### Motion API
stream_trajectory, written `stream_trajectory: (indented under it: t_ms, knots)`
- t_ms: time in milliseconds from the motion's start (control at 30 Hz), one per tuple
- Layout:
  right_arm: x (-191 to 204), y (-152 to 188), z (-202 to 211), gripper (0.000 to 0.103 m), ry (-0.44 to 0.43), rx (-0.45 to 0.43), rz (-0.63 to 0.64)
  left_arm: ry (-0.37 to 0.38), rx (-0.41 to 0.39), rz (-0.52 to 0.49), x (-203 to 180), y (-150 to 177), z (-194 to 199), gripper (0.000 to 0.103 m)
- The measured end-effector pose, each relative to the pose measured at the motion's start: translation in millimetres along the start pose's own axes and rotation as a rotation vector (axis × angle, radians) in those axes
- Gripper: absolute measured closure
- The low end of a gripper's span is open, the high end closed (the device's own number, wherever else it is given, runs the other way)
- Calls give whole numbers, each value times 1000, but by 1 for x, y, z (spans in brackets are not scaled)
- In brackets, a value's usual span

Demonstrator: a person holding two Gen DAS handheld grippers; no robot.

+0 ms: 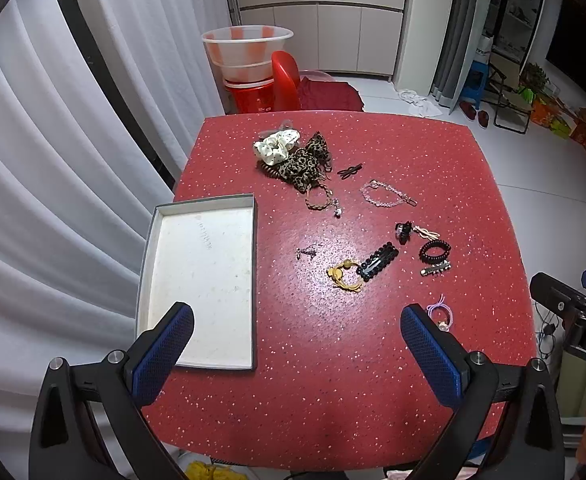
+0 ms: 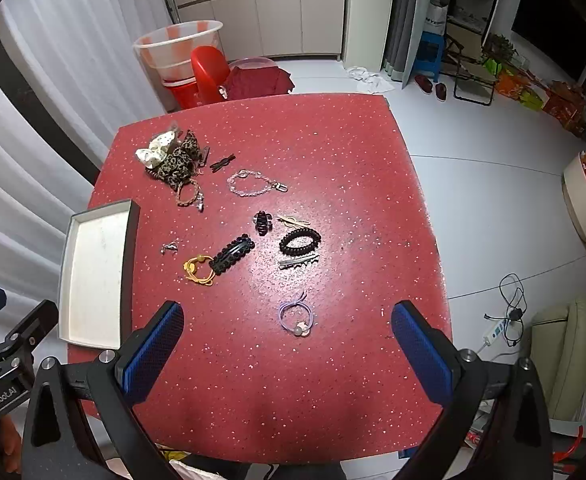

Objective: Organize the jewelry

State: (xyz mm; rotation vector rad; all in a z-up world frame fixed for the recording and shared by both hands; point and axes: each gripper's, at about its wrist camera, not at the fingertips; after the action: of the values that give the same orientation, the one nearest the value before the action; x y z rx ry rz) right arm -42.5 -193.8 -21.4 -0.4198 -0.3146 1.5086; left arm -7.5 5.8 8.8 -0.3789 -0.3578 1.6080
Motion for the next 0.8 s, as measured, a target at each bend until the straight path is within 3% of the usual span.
stream_trajectory:
  t_ms: [800]
  knots:
    - [3,2,1,0,0,-2,-3,1,-6,-3,3,4,6,0]
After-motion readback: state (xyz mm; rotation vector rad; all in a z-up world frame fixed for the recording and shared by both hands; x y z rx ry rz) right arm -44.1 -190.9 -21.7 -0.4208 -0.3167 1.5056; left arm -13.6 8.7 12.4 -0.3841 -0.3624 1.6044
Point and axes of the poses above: each gripper's, at about its wrist camera, not at the fingertips, and z roughly against the way its jaws point, x to its left, y to its underside, and after that the axes turned 10 degrees about z, right-handed
